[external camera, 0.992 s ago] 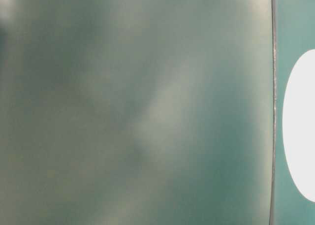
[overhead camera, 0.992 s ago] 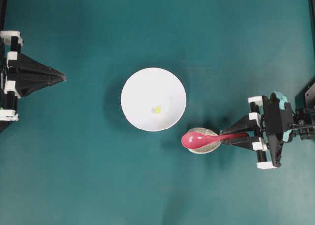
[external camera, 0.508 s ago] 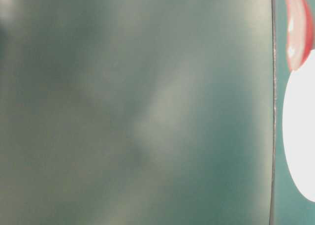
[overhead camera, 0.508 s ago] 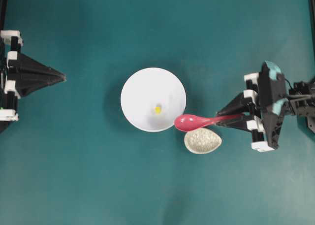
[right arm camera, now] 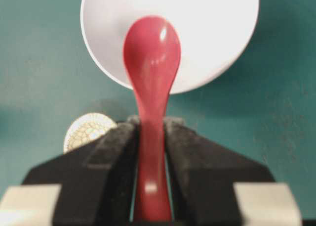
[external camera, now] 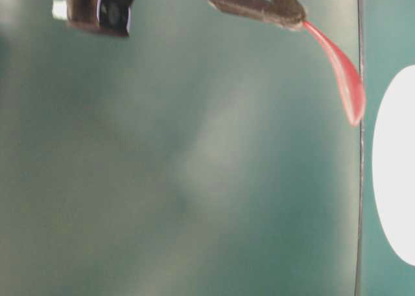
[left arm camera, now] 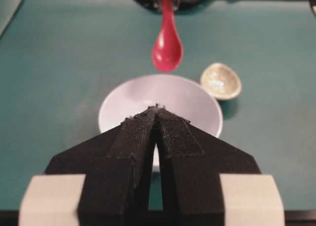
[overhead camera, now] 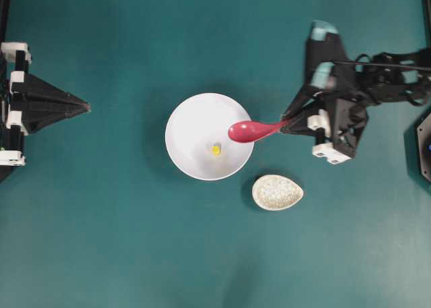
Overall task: Scoop the yellow hexagonal prism block from the bowl with a spoon using the right arm.
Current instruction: 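Lift the spoon and carry it left over the white bowl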
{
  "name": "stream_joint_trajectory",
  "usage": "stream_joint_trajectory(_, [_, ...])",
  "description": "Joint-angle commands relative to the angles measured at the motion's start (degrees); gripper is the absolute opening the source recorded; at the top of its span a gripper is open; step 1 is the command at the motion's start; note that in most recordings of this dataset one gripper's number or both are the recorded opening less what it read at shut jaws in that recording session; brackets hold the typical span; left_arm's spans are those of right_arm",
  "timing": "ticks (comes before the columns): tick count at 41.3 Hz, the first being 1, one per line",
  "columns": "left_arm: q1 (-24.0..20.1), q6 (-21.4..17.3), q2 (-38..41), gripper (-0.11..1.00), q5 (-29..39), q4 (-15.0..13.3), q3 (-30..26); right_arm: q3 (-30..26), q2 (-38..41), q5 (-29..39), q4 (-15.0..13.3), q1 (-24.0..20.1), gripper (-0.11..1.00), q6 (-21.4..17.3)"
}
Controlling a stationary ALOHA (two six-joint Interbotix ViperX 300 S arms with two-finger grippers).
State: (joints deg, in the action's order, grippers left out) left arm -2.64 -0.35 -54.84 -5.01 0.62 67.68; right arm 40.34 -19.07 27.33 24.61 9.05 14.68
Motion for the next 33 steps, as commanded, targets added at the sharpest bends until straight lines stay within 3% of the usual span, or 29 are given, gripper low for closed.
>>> stream_joint_trajectory(1, [-0.1,-0.1,0.4,0.0,0.1,0.2,-1.3,-4.8,2.4,4.6,-0.2,0.7,0.24,-0.3])
stream_joint_trajectory(11, [-0.1,-0.3,0.4,0.0,0.3,0.2,-1.3,-14.9,10.7,20.0,-0.6,1.8,0.24,-1.1])
stream_joint_trajectory(18, [-0.1,-0.3,0.4,0.0,0.3,0.2,-1.3,-20.8,14.9,28.5,-4.3,1.8,0.24,-5.1])
stream_joint_trajectory(25, [-0.1,-0.3,0.4,0.0,0.3,0.2,-1.3,-25.0,17.8,34.0,-8.3,1.8,0.24,-8.3])
stream_joint_trajectory(33, [-0.1,-0.3,0.4,0.0,0.3,0.2,-1.3,-28.1,19.8,37.1,-8.9,1.8,0.24,-8.3])
